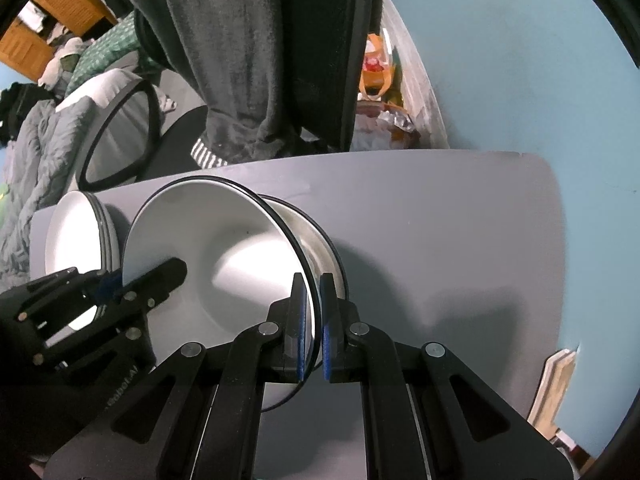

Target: Organize plates and bowls

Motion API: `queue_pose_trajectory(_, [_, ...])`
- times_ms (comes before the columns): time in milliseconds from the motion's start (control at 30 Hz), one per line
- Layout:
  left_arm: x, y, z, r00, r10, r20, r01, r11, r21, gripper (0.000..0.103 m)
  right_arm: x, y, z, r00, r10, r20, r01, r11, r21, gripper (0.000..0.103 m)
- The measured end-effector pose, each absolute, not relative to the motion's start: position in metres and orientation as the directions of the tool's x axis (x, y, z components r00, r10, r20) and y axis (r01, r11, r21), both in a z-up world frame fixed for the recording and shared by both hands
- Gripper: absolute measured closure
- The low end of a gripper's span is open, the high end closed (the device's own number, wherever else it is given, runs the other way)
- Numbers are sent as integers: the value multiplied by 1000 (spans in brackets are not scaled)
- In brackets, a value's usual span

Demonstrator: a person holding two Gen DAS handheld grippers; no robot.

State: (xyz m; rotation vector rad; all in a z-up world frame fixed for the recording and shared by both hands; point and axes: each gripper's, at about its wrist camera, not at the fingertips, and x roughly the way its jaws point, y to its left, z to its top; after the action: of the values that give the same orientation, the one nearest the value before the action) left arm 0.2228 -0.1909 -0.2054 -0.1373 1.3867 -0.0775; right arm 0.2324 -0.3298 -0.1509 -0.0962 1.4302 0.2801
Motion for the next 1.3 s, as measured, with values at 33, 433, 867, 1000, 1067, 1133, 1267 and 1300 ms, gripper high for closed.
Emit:
queue_pose_trajectory(33, [223, -193, -206, 178, -133, -975, -23, 990, -140, 93, 233, -330, -152, 112, 129, -985, -245, 964, 99, 97])
queue_pose_trajectory(433, [231, -197, -210, 146, -115, -983, -19, 993, -119, 90, 234, -333, -157, 95, 133, -987, -202, 973, 112, 93])
queue_pose_trajectory(867, [224, -195, -200, 180, -130, -975, -38, 990, -139, 74, 231, -336, -156, 81, 152, -985, -170, 976, 136, 86])
queue_pose_trajectory(1000, [223, -193, -196, 185, -128, -974, -46, 989, -138, 69, 232, -335, -154, 78, 161, -984, -167, 975, 146, 82])
queue_pose_trajectory(1067, [223, -191, -195, 181, -127, -975, -60, 988, -140, 64, 232, -337, -153, 77, 166, -983, -158, 976, 152, 82])
queue_pose_trajectory(1133, [224, -189, -194, 182, -146, -972, -69, 985, -160, 62, 231, -338, -151, 81, 172, -982, -152, 976, 159, 82])
queue_pose_trajectory(1267, [223, -187, -192, 188, -150, -971, -70, 984, -165, 62, 230, -338, -147, 90, 178, -980, -151, 975, 164, 79])
queue_pose_trajectory(1300, [223, -187, -191, 189, -151, -970, -69, 984, -167, 62, 230, -338, -146, 96, 176, -980, -152, 975, 161, 77])
